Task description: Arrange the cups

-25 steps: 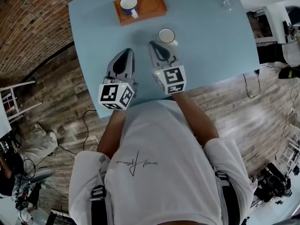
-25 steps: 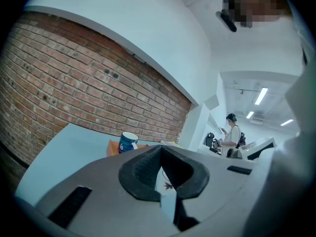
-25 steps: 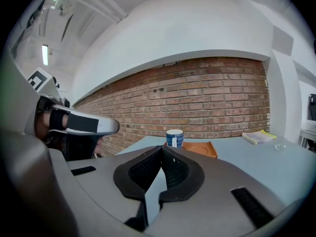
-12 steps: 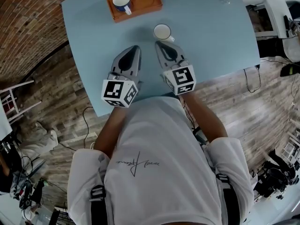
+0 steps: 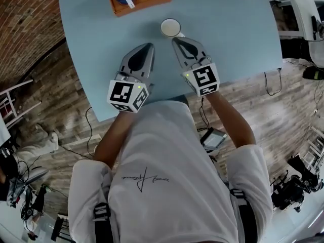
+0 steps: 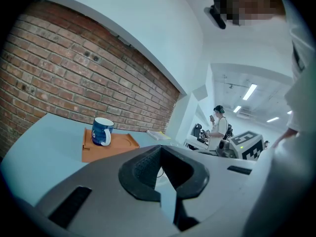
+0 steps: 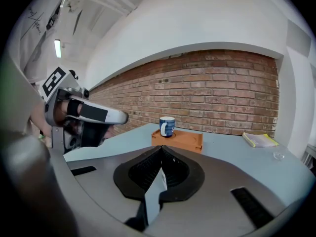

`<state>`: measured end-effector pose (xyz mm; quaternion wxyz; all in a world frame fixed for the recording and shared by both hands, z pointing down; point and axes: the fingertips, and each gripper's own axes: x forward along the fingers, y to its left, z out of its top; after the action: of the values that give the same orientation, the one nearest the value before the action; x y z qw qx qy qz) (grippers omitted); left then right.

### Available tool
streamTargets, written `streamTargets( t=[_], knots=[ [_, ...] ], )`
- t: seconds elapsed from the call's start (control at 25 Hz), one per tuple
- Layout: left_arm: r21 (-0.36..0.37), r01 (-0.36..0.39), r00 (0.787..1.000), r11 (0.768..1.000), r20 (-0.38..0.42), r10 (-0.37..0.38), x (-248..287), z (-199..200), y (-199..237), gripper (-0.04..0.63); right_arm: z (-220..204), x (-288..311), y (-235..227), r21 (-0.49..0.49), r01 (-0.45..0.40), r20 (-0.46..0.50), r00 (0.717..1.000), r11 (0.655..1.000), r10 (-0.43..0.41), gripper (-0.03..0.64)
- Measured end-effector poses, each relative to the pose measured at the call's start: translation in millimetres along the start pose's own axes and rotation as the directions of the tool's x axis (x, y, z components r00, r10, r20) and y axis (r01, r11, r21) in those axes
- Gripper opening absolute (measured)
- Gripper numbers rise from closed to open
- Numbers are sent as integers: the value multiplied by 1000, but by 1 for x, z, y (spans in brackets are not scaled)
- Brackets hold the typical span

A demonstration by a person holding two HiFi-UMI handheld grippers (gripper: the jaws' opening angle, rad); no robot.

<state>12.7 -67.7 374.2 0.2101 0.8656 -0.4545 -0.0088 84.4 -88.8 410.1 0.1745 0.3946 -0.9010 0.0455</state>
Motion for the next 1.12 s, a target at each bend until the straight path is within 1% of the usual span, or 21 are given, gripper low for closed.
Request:
streamTargets(
  t=[0.16,0.36,0.6,0.92,1.12],
  knots=[
    [4,12,1000,1000,-25,-12,6,-7,-8,8,-14,-7,-11,19,30,-4,1000,999,-30,21],
    [2,21,999,1000,-37,-21,15,-11,-14,8,-26,-11,-21,49,50,-5,999,998,-50,23],
    [7,24,998,1000,-57,-23,22,-17,-17,8,-41,-12,-30,54,74,-17,997,996,-74,23],
    [9,21,996,1000,-87,-20,30,-25,-17,7,-62,-7,-38,88,54,-48,998,995,-50,24],
    [6,6,995,1000,-100,-6,33,-29,-16,8,-72,-5,-40,89,46,-63,997,995,-41,25]
  ],
)
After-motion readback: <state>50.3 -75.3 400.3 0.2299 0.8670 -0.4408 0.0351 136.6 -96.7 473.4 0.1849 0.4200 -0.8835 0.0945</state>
